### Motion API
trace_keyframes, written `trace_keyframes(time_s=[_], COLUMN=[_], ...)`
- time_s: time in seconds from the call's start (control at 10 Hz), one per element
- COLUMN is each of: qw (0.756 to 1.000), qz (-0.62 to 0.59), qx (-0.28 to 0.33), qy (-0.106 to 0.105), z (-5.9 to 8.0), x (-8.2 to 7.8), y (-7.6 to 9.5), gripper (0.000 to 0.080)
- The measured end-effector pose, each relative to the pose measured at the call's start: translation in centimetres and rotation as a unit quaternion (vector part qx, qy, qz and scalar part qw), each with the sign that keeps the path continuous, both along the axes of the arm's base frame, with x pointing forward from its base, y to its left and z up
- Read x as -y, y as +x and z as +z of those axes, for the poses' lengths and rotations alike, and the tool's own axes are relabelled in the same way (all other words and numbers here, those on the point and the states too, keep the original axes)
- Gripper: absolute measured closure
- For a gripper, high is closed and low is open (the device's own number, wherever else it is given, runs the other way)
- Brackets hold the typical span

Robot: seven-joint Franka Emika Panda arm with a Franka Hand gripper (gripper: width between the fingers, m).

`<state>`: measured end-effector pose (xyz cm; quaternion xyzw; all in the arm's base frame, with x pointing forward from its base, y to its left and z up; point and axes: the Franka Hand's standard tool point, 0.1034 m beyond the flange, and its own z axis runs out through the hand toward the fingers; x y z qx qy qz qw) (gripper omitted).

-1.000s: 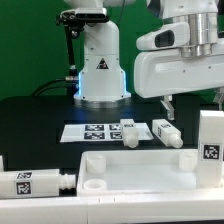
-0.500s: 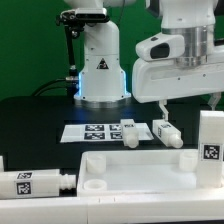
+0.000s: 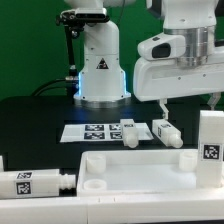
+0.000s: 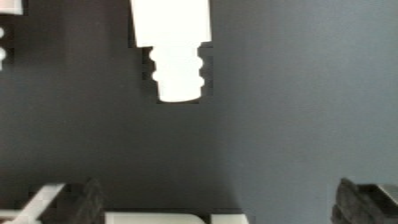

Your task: Assemble desk

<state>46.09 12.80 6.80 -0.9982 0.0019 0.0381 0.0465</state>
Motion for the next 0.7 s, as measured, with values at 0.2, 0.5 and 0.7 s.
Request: trace_keyframes(time_s=[0.2,0.5,0.7], qw=[1.000,1.000,1.000], qz=[-0.008,-0.003,-0.004], qx=[-0.020,-0.006,-0.008], qy=[-0.012,-0.023,-0.024], z=[-1.6,-3.0,-3.1], x=[0.1,0.8,0.9], y=[-3.2,-5.0,-5.2], gripper=[0.0151,0.0151,0.0151])
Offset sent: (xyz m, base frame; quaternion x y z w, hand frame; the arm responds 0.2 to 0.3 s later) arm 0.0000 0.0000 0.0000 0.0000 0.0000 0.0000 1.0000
